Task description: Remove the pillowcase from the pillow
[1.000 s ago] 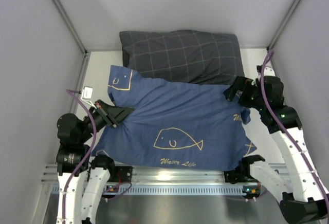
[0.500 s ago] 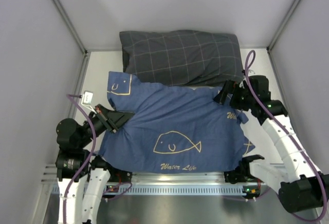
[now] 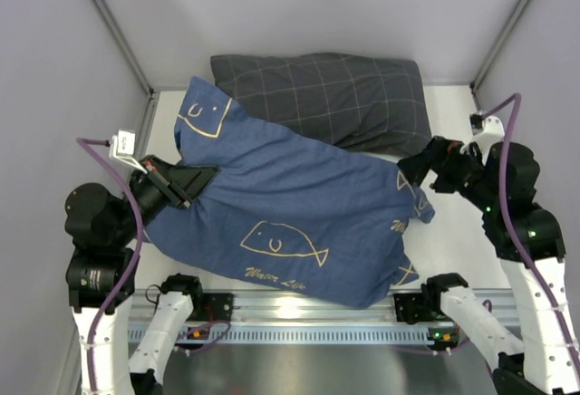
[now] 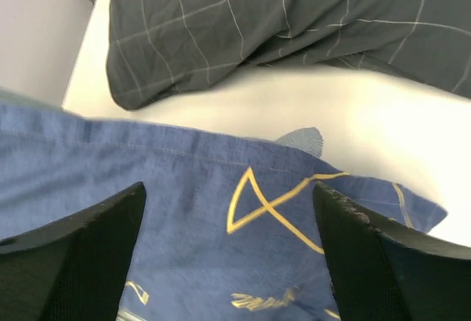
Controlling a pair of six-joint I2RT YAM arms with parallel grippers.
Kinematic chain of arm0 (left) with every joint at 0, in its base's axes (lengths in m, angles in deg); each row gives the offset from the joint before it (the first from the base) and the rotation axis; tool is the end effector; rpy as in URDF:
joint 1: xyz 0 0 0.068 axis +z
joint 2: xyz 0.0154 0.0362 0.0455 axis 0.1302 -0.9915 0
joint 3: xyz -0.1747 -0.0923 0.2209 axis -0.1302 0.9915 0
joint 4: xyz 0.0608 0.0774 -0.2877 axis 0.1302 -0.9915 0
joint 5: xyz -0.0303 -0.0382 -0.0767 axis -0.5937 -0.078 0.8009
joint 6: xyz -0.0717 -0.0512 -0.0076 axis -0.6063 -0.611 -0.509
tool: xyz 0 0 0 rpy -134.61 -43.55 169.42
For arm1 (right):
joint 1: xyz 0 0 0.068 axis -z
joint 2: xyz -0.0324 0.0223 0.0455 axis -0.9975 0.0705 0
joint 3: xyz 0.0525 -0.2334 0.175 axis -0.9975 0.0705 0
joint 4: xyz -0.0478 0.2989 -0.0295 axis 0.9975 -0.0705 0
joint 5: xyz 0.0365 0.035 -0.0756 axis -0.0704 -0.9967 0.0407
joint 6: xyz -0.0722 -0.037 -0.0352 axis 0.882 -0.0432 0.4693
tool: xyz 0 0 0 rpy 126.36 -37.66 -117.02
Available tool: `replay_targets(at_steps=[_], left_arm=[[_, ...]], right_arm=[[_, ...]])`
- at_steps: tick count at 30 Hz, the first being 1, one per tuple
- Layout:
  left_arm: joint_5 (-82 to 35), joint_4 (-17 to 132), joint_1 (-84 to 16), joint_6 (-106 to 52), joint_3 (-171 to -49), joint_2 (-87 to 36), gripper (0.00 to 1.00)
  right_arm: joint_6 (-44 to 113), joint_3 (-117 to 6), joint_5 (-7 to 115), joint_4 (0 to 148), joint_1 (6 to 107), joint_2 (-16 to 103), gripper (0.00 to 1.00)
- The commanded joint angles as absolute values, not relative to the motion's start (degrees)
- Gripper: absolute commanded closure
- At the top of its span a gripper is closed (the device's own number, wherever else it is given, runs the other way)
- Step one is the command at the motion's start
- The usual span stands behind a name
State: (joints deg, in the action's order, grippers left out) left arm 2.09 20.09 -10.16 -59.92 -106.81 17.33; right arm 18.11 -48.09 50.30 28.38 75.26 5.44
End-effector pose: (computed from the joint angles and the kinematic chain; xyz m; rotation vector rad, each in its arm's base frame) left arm 0.1130 -0.0492 0.4913 -0.1084 1.6626 -1.0935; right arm 0.1798 0.0501 0.4326 0.0748 1.9787 0.5850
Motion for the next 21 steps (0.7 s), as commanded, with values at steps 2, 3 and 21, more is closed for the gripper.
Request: replay_targets(at_steps=[2, 3, 21], left_arm=[[-1.0, 22.7, -10.3, -58.5, -111.6, 13.0, 1.0], [-1.2, 22.7, -10.3, -58.3, -112.5, 12.5, 1.0], [14.4, 23.4, -10.2, -62.0, -130.2, 1.2, 1.0]], right_arm=[[20.5, -49.0, 47.2, 19.8, 75.5, 3.9, 0.34], [19.7, -45.8, 44.4, 20.3, 75.5, 3.2, 0.74], [1.0, -20.4, 38.9, 63.3, 50.6, 21.9, 1.0]])
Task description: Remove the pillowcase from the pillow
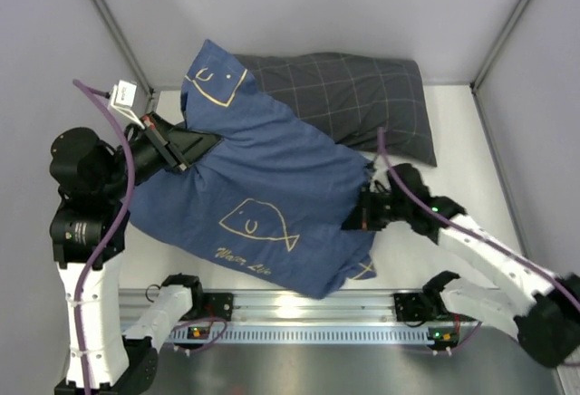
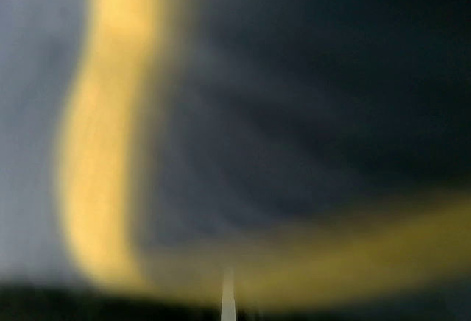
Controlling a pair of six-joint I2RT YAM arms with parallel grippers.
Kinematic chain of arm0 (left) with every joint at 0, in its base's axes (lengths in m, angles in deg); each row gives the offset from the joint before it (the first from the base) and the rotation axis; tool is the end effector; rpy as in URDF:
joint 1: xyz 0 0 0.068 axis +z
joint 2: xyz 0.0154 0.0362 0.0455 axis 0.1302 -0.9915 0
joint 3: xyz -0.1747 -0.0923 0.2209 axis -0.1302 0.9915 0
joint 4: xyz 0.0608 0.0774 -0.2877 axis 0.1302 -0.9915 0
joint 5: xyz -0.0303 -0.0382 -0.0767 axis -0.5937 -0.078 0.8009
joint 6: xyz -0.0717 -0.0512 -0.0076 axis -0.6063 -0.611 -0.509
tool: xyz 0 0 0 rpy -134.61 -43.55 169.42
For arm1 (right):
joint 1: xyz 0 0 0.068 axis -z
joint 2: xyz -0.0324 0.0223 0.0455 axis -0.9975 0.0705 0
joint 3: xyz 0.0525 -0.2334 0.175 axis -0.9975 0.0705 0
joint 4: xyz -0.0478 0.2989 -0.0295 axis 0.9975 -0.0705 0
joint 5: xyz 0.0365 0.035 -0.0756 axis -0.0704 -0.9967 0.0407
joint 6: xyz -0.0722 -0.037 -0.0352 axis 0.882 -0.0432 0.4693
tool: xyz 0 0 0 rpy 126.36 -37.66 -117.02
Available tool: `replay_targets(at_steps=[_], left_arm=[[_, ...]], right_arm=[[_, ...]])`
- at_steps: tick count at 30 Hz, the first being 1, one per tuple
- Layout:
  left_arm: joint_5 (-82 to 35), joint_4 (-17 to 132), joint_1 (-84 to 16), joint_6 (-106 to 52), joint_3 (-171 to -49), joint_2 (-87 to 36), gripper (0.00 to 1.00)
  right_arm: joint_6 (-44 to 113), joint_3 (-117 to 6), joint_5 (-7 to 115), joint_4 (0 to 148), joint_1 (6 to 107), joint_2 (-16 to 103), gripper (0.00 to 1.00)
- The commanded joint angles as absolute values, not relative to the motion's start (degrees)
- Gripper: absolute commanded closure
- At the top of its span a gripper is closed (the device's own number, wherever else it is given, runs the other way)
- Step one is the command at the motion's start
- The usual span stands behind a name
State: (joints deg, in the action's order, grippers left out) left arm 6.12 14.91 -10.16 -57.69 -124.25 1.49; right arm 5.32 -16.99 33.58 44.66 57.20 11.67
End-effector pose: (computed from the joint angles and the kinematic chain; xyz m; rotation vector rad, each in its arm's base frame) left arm 0.1549 -0.0556 0.5486 -0.0501 1.7288 -1.1232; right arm 0.1863 0.1448 0.2328 -0.1231 2.4765 1.1085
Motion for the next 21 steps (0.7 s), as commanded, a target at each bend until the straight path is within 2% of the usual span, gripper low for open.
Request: replay_targets(at_steps=[1, 5, 7, 8, 9, 12, 14, 16, 19, 21], left_arm=[[16.2, 23.8, -10.2, -63.0, -131.3, -0.2, 1.0], [22.7, 23.7, -10.3, -64.5, -137.4, -2.6, 1.0], [23.2, 23.7, -10.3, -65.2, -141.0, -2.8, 1.0], [23.1, 23.8, -10.3, -65.6, -142.0, -3.1, 1.0], [23.0, 24.0, -10.2, -66.6, -143.0, -3.2, 1.0], [21.8, 24.4, -10.2, -67.2, -141.7, -3.2, 1.0], [21.4, 27.0, -10.2, -67.5, -136.1, -2.9, 1.0], [21.9, 29.8, -10.2, -69.0, -128.8, -2.5, 1.0], [21.6, 32.8, -10.9, -68.9, -123.9, -2.5, 1.0], [19.5, 36.2, -16.0, -69.5, -120.4, -3.2, 1.0]], right_arm=[[-0.1, -21.9, 39.3, 67.0, 49.1, 25.6, 1.0], [-4.1, -34.1, 37.2, 80.7, 44.8, 47.9, 1.0], [-8.8, -43.6, 31.4, 89.2, 43.8, 54.8, 1.0], [-10.5, -47.6, 30.1, 91.3, 42.6, 61.4, 1.0], [-12.4, -56.2, 28.3, 93.5, 41.8, 64.9, 1.0], [-18.9, -70.9, 22.0, 96.9, 39.0, 75.1, 1.0], [-21.8, -73.6, 21.1, 97.1, 39.5, 77.5, 1.0], [-25.2, -70.9, 21.4, 101.6, 41.8, 76.9, 1.0], [-26.4, -68.6, 18.3, 102.6, 45.1, 77.1, 1.0], [-27.0, -65.3, 18.2, 103.8, 46.6, 76.5, 1.0]])
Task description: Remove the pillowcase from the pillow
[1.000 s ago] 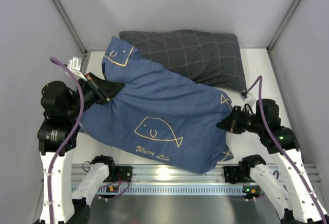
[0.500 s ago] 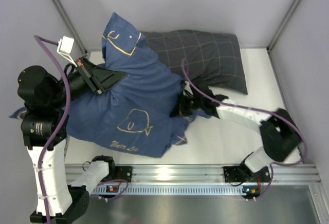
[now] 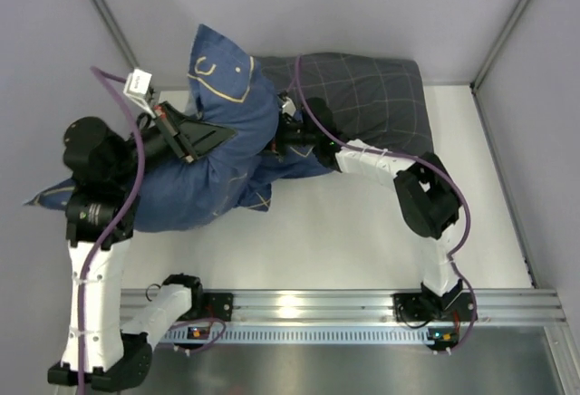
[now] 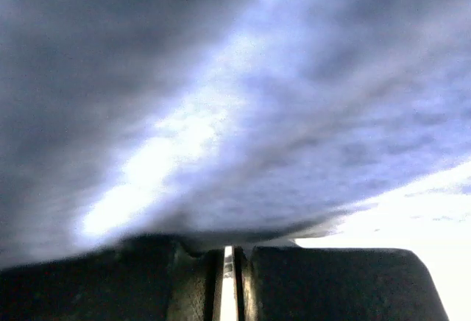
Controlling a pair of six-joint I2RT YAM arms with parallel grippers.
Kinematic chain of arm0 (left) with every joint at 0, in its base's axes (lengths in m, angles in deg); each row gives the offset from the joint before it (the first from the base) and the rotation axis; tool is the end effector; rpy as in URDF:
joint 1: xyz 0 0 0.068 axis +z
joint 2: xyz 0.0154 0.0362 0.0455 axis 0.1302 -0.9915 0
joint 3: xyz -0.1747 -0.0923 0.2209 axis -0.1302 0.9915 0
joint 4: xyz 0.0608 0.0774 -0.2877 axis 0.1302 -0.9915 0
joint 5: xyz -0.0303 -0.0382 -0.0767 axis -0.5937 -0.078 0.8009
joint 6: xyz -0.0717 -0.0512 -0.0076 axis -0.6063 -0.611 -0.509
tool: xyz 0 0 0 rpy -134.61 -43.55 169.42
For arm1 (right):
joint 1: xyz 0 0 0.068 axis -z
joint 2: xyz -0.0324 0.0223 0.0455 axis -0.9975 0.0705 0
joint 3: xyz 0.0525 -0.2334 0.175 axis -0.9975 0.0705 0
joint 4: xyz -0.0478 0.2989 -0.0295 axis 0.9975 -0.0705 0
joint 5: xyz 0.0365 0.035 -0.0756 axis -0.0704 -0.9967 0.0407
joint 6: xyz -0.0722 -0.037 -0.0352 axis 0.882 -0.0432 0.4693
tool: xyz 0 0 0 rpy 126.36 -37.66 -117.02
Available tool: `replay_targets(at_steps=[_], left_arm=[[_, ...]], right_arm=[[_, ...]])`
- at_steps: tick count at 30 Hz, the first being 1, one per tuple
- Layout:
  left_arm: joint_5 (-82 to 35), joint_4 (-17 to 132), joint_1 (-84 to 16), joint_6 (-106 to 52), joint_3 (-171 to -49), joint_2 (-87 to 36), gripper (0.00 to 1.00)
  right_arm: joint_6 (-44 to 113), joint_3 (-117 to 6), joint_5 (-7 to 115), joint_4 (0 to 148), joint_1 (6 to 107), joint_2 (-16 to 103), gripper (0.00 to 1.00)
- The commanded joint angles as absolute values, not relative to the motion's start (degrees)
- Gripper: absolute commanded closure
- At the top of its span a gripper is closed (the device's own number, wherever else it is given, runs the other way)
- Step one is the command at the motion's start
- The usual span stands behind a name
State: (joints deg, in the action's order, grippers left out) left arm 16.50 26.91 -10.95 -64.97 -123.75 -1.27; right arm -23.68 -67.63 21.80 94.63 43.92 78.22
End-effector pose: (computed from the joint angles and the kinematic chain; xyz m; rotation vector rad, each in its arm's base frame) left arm 0.1663 -0.0689 0.5659 0.0999 1.6554 -1.3339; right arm 0.3831 0.4136 0.2710 -0.2289 2.1194 1.8546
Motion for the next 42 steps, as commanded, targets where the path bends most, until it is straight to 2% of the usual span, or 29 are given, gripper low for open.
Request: replay_targets(at_steps=[1, 2, 3, 6, 7, 9, 10, 11, 13, 14, 16, 17, 18, 19, 23, 24, 25, 26, 27, 28, 29, 35, 38, 39, 40, 42], left_arm=[[15.4, 38.0, -19.4, -69.7, -119.2, -3.6, 1.0], [12.3, 40.0, -24.4, -69.8, -117.3, -4.3, 1.0], [9.1, 42.3, -35.5, -68.5, -117.0, -5.3, 1.0], [-2.9, 42.2, -55.3, -63.2, -119.6, -13.2, 1.0], [-5.1, 42.1, -58.2, -62.4, -119.9, -16.1, 1.0], [-12.5, 42.2, -64.3, -60.5, -118.5, -16.9, 1.0], [-14.5, 41.8, -65.5, -59.7, -117.7, -17.0, 1.0], [-15.2, 41.9, -66.2, -59.6, -116.8, -16.7, 1.0], [-16.3, 41.9, -66.5, -59.9, -113.2, -16.5, 1.0], [-17.2, 42.0, -67.1, -59.9, -111.8, -16.3, 1.0], [-21.2, 42.0, -68.3, -59.4, -107.8, -16.3, 1.0], [-22.6, 42.3, -68.7, -59.4, -106.5, -16.2, 1.0], [-23.5, 43.0, -69.6, -59.3, -105.1, -16.4, 1.0], [-24.4, 44.2, -70.1, -59.3, -102.4, -16.5, 1.0], [-25.5, 47.5, -74.8, -58.8, -99.1, -20.4, 1.0], [-25.7, 47.5, -76.1, -57.9, -99.4, -21.4, 0.95], [-26.3, 47.4, -77.3, -57.4, -99.6, -22.2, 0.87], [-28.3, 47.5, -80.4, -56.4, -99.9, -22.0, 0.61], [-29.5, 47.4, -82.0, -55.6, -100.2, -21.4, 0.44], [-30.6, 47.1, -83.8, -54.5, -100.8, -19.9, 0.17], [-34.0, 46.5, -87.3, -53.4, -101.6, -19.1, 0.01], [-49.5, 37.5, -99.4, -50.9, -108.8, -13.1, 0.01], [-59.8, 27.7, -99.3, -51.2, -112.1, -11.9, 0.01], [-68.5, 24.0, -99.2, -51.4, -114.8, -12.0, 0.01], [-72.5, 20.0, -98.8, -51.8, -116.2, -12.6, 0.01], [-76.6, 7.1, -92.9, -55.4, -119.0, -14.6, 0.01]], right_arm=[[-28.8, -64.9, 18.0, 105.9, 47.5, 77.3, 1.0], [-29.2, -66.9, 17.2, 105.7, 47.5, 78.5, 1.0], [-29.1, -69.6, 14.2, 104.6, 47.2, 80.1, 1.0], [-27.8, -76.3, 11.7, 99.7, 45.4, 85.0, 1.0], [-27.8, -74.9, 13.3, 99.7, 46.3, 82.8, 1.0], [-27.8, -63.2, 22.1, 97.5, 48.9, 77.2, 1.0], [-25.9, -59.5, 25.0, 94.5, 52.5, 70.8, 1.0], [-24.2, -52.9, 27.9, 90.3, 54.6, 67.4, 0.93], [-17.4, -47.2, 36.6, 78.7, 61.9, 56.7, 0.84], [-15.1, -43.1, 39.5, 74.9, 64.2, 53.5, 0.75], [-9.9, -39.5, 45.0, 65.9, 72.1, 44.1, 0.69], [-8.9, -36.3, 45.3, 65.0, 74.9, 41.4, 0.61], [-6.5, -35.6, 43.4, 64.1, 77.7, 39.1, 0.59], [-5.0, -35.7, 42.0, 60.5, 82.9, 36.2, 0.57], [0.6, -41.2, 36.4, 52.5, 91.0, 31.2, 0.51], [1.5, -42.3, 35.5, 51.4, 91.4, 30.1, 0.51], [2.0, -43.1, 35.1, 50.6, 91.7, 28.4, 0.51], [2.5, -44.7, 34.5, 49.3, 91.8, 27.7, 0.5], [3.3, -45.3, 33.1, 48.7, 91.8, 27.1, 0.5], [3.6, -45.9, 32.5, 48.0, 91.8, 26.1, 0.5], [3.7, -46.4, 31.9, 47.5, 91.8, 25.7, 0.49], [6.1, -44.2, 29.2, 45.6, 91.7, 20.0, 0.49], [7.1, -40.3, 26.7, 45.5, 89.7, 16.5, 0.49], [7.8, -39.1, 26.1, 45.0, 87.8, 14.6, 0.49], [8.0, -38.1, 26.0, 44.6, 86.5, 13.7, 0.49], [7.5, -33.9, 27.3, 44.9, 79.3, 10.9, 0.49]])
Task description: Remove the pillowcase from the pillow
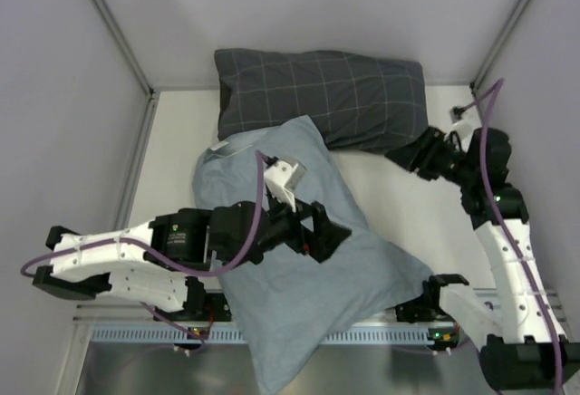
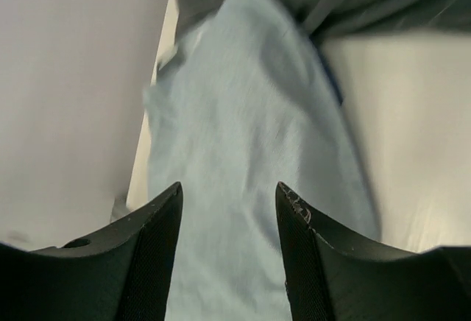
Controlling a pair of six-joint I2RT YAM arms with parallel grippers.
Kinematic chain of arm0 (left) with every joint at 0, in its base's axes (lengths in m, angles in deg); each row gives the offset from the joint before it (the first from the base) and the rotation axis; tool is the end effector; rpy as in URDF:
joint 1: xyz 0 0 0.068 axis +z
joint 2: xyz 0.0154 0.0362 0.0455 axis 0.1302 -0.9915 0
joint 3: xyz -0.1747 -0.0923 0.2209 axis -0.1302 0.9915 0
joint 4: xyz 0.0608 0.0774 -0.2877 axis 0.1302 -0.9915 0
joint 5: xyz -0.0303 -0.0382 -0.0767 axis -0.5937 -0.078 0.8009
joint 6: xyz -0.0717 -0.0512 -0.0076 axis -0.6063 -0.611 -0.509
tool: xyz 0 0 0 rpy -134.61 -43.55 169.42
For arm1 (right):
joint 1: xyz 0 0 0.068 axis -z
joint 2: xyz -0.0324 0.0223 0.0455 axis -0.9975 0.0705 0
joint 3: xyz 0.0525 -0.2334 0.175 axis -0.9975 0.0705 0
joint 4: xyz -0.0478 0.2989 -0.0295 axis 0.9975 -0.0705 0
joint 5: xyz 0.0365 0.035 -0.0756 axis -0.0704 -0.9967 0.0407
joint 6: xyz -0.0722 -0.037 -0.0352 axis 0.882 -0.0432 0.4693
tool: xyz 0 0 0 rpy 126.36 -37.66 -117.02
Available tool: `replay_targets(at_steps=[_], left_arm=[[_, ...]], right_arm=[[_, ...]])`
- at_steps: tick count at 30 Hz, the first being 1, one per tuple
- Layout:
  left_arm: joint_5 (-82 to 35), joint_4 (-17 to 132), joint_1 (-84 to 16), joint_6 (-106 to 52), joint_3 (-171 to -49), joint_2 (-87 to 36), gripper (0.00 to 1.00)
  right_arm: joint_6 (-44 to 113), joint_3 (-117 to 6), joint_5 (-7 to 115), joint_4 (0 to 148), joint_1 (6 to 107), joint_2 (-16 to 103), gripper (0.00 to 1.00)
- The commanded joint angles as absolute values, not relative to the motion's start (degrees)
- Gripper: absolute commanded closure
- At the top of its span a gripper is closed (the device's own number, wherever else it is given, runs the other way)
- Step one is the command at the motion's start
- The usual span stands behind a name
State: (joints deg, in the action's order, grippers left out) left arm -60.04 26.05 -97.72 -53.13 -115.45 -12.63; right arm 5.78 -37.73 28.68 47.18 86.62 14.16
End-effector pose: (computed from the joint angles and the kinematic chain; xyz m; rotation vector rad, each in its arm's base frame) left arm 0.0360 -0.2914 0.4665 0.5085 1.8763 -1.1213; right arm 0.2530 0.0402 0.3787 0.2276 1.9920 0.9592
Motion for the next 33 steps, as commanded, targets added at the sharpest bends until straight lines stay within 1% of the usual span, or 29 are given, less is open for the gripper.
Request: replay_targets(at_steps=[1, 2, 3, 4, 5, 6, 7, 8, 9, 10, 11, 13, 14, 15, 16, 17, 18, 19, 20, 21, 23, 24, 25, 28, 32, 33], left_arm=[[-74.4, 5.0, -89.3, -55.4, -119.4, -14.9, 0.01], [-67.9, 4.6, -80.3, -54.0, -118.4, -14.1, 0.01], [-67.8, 5.7, -75.5, -53.1, -117.0, -13.3, 0.01], [-62.0, 7.6, -71.6, -52.0, -115.4, -12.5, 0.01], [-59.6, 9.5, -64.6, -49.5, -112.1, -11.8, 0.01], [-57.7, 12.3, -60.9, -48.6, -111.1, -11.4, 0.01], [-52.2, 13.3, -57.7, -47.9, -110.4, -12.0, 0.01], [-48.7, 14.0, -51.2, -46.2, -110.0, -13.2, 0.01], [-45.6, 15.1, -48.5, -45.7, -109.9, -14.6, 0.01], [-43.3, 15.4, -46.4, -45.5, -110.1, -18.0, 0.01], [-41.1, 16.0, -44.2, -44.8, -110.5, -19.8, 0.01], [-40.1, 16.9, -41.9, -45.1, -110.7, -25.3, 0.07], [-39.4, 17.4, -41.2, -45.4, -110.4, -26.6, 0.13], [-39.2, 18.1, -40.8, -45.8, -109.0, -27.9, 0.31], [-38.3, 20.7, -40.4, -46.3, -107.6, -28.9, 0.43], [-36.7, 22.5, -39.7, -47.0, -106.0, -30.3, 0.56], [-36.5, 23.9, -39.7, -47.7, -102.8, -30.9, 0.82], [-36.3, 26.2, -39.7, -49.1, -101.2, -31.5, 0.9], [-35.1, 27.3, -39.8, -49.7, -99.6, -32.8, 0.94], [-34.7, 28.0, -39.8, -50.8, -96.6, -33.2, 1.0], [-34.2, 30.8, -41.1, -53.2, -93.3, -33.6, 1.0], [-34.9, 31.4, -41.9, -54.1, -91.8, -33.1, 1.0], [-35.7, 31.6, -44.1, -55.8, -89.5, -32.7, 1.0], [-40.5, 31.4, -50.8, -60.6, -85.0, -29.3, 1.0], [-43.6, 31.7, -58.1, -68.3, -79.2, -25.9, 1.0], [-43.7, 32.7, -60.2, -70.5, -77.9, -25.9, 1.0]], right_arm=[[7.1, -31.2, 28.4, 45.6, 76.1, 10.1, 0.49], [6.9, -30.1, 31.2, 45.9, 69.8, 9.7, 0.49], [6.8, -29.0, 32.1, 45.8, 69.8, 10.0, 0.49], [6.8, -27.4, 32.7, 45.4, 64.0, 10.3, 0.49], [6.6, -26.5, 33.2, 45.3, 61.5, 10.4, 0.48], [5.2, -25.5, 35.0, 45.5, 56.9, 9.3, 0.48], [4.3, -23.5, 36.5, 45.7, 54.5, 8.0, 0.49], [2.3, -22.7, 39.5, 46.2, 52.4, 6.6, 0.5], [1.0, -21.9, 40.4, 46.5, 48.5, 3.5, 0.51], [-0.6, -20.2, 41.1, 47.1, 46.5, 2.1, 0.53], [-3.7, -19.2, 40.9, 49.4, 44.8, 1.0, 0.59], [-6.5, -16.0, 40.5, 52.5, 38.8, -1.5, 0.68], [-9.1, -14.8, 41.0, 55.4, 36.8, -1.9, 0.8], [-10.5, -13.3, 41.8, 57.0, 32.6, -2.6, 0.86], [-11.8, -10.0, 42.9, 58.6, 30.4, -2.6, 0.91], [-13.4, -8.5, 46.7, 60.0, 28.5, -2.0, 0.99], [-14.2, -7.1, 49.3, 60.9, 24.2, 0.1, 1.0], [-15.2, -4.5, 52.1, 61.7, 22.2, 1.8, 1.0], [-17.3, -3.1, 55.7, 63.4, 20.8, 3.7, 1.0], [-18.5, -1.6, 56.8, 68.4, 18.9, 8.6, 1.0], [-20.9, 0.7, 58.6, 73.1, 18.5, 14.5, 1.0], [-21.2, 0.5, 59.4, 74.4, 18.6, 20.3, 1.0], [-21.5, -0.6, 60.5, 76.8, 18.6, 23.2, 1.0], [-20.8, -5.9, 63.5, 77.0, 20.8, 32.8, 0.98], [-17.9, -12.0, 56.8, 77.6, 30.5, 44.5, 0.95], [-17.0, -14.5, 55.3, 77.6, 35.0, 46.1, 0.95]])
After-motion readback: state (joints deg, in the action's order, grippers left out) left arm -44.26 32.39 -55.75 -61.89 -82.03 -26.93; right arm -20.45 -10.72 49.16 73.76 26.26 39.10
